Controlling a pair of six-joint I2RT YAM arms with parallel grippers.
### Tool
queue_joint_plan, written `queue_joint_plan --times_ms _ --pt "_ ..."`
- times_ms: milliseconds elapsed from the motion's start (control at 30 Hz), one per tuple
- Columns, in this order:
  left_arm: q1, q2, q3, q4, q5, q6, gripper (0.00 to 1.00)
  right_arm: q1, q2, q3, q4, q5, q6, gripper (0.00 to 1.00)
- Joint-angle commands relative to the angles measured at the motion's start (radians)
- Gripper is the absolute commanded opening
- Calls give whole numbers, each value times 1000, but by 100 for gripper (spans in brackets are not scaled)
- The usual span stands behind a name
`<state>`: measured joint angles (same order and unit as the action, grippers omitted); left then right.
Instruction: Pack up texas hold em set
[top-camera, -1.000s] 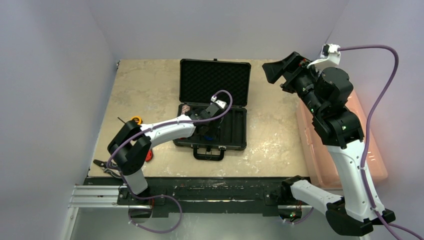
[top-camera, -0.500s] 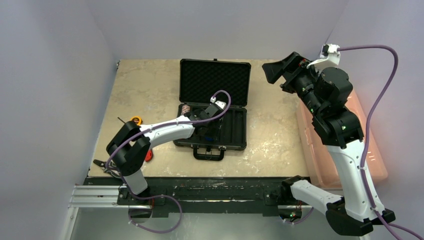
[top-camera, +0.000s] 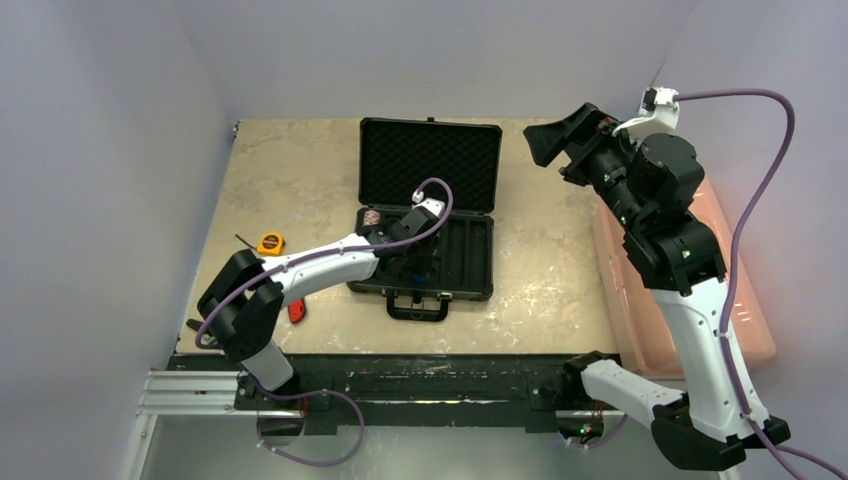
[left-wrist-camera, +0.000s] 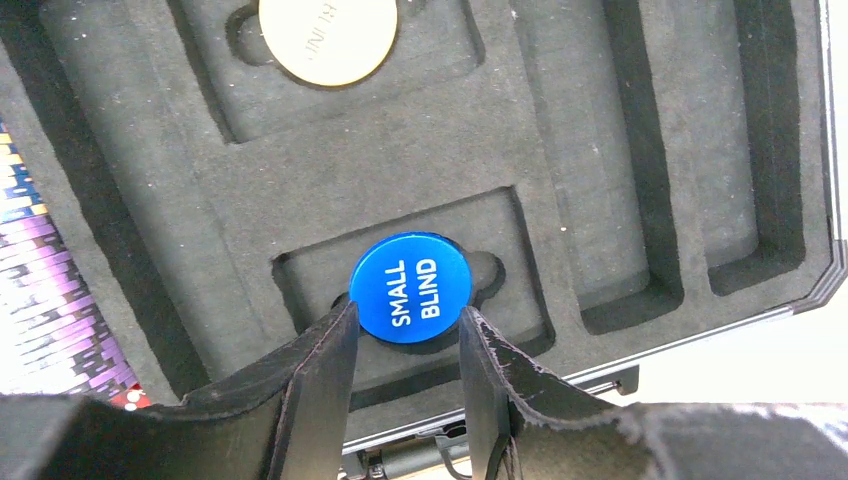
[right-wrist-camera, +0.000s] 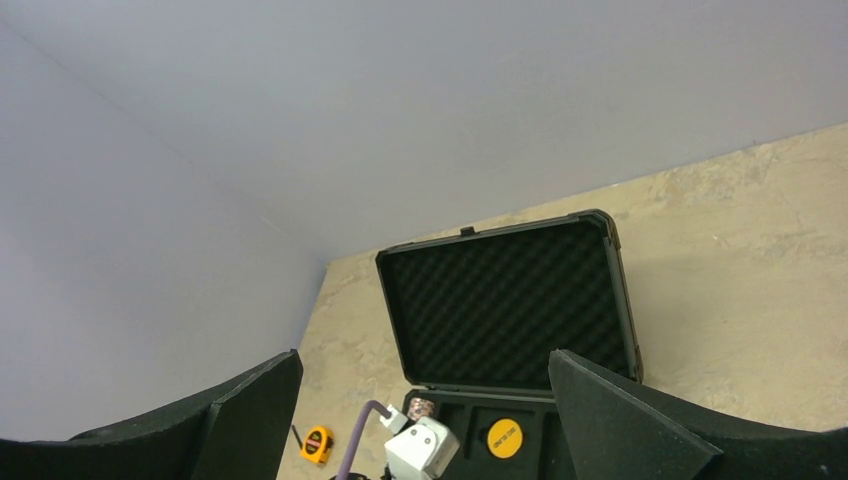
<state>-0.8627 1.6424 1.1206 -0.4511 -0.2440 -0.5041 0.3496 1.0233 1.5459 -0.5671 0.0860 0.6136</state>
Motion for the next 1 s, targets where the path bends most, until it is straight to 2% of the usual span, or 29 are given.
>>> queue_joint_plan --times_ms 0,167,400,667,800,967 --pt "20 -6 39 -5 -33 27 41 3 4 5 31 -15 -8 99" --pt "32 36 37 20 -9 26 41 2 4 12 24 -14 -8 99" --pt "35 74 6 92 98 15 40 3 10 18 22 -14 -8 99" --pt "25 45 -38 130 192 -1 40 3 25 14 42 -28 -8 99" --pt "16 20 -42 107 165 -2 42 3 40 12 60 -40 -5 99" --pt "17 -62 -26 52 104 21 50 2 75 20 84 -42 -6 99"
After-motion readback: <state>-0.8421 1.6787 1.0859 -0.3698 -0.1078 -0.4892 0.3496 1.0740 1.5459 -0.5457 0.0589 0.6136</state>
